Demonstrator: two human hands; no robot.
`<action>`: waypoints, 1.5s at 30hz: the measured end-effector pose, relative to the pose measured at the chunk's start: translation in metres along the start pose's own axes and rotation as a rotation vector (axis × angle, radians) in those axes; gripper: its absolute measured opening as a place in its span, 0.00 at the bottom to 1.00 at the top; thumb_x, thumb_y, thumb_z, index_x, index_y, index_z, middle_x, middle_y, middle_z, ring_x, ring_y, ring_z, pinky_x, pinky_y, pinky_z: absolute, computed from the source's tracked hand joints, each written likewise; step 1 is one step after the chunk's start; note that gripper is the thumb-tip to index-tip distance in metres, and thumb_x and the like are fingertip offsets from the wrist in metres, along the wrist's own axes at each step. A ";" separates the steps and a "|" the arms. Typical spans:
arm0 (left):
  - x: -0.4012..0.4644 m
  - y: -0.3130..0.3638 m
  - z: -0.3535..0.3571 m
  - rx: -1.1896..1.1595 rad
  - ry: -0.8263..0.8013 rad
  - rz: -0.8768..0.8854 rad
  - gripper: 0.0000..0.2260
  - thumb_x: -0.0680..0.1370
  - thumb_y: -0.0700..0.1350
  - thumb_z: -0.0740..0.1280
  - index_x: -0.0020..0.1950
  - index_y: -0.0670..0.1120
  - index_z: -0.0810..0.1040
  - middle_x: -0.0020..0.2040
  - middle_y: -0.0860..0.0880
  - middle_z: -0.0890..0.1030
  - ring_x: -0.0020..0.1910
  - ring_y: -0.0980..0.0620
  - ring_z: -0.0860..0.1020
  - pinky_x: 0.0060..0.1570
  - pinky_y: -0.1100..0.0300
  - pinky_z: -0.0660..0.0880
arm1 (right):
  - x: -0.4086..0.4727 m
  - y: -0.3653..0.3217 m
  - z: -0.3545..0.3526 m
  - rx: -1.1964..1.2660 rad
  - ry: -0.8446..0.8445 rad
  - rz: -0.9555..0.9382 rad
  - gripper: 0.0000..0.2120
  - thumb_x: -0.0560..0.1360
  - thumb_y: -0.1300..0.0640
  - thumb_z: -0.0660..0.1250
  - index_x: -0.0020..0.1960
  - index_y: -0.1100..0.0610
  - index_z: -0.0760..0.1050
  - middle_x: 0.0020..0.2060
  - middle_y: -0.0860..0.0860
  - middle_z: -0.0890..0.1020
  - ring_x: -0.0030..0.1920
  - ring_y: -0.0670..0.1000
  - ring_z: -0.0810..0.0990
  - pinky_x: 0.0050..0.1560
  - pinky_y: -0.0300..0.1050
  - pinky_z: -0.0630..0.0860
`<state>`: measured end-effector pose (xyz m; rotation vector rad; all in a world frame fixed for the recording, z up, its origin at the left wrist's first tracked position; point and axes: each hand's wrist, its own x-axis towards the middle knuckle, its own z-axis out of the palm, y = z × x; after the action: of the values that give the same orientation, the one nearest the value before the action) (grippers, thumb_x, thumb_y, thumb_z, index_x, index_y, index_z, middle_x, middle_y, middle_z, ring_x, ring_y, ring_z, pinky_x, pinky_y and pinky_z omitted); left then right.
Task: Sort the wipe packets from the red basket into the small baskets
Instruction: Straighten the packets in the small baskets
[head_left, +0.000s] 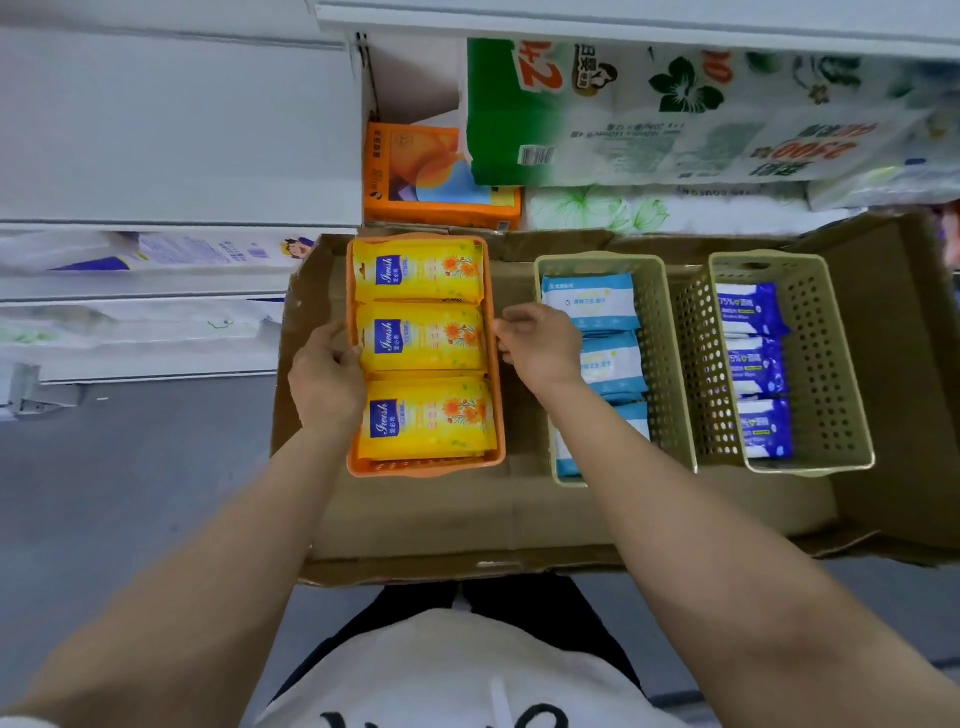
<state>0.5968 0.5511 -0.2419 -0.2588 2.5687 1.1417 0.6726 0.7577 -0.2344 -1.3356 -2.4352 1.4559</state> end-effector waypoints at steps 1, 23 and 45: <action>-0.002 0.003 0.003 0.061 0.048 0.005 0.19 0.81 0.50 0.63 0.72 0.49 0.69 0.64 0.45 0.76 0.61 0.45 0.76 0.59 0.45 0.75 | 0.001 0.003 -0.010 0.020 0.054 -0.025 0.12 0.75 0.53 0.71 0.58 0.54 0.80 0.50 0.49 0.85 0.49 0.47 0.82 0.56 0.48 0.80; -0.094 0.102 0.173 1.056 -0.273 0.698 0.25 0.84 0.51 0.51 0.80 0.48 0.49 0.81 0.49 0.49 0.79 0.48 0.38 0.75 0.41 0.38 | 0.065 0.090 -0.135 -0.665 -0.236 -0.512 0.21 0.81 0.54 0.61 0.74 0.55 0.68 0.73 0.55 0.68 0.73 0.56 0.65 0.71 0.50 0.65; -0.108 0.089 0.162 0.946 -0.251 0.789 0.25 0.77 0.58 0.65 0.72 0.51 0.70 0.72 0.51 0.72 0.79 0.47 0.50 0.76 0.45 0.40 | 0.038 0.099 -0.134 -0.816 -0.326 -0.588 0.25 0.74 0.52 0.71 0.70 0.52 0.71 0.62 0.52 0.74 0.65 0.54 0.69 0.63 0.50 0.69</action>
<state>0.7065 0.7351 -0.2446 1.0935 2.6728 -0.0157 0.7677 0.8997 -0.2443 -0.2747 -3.3912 0.5732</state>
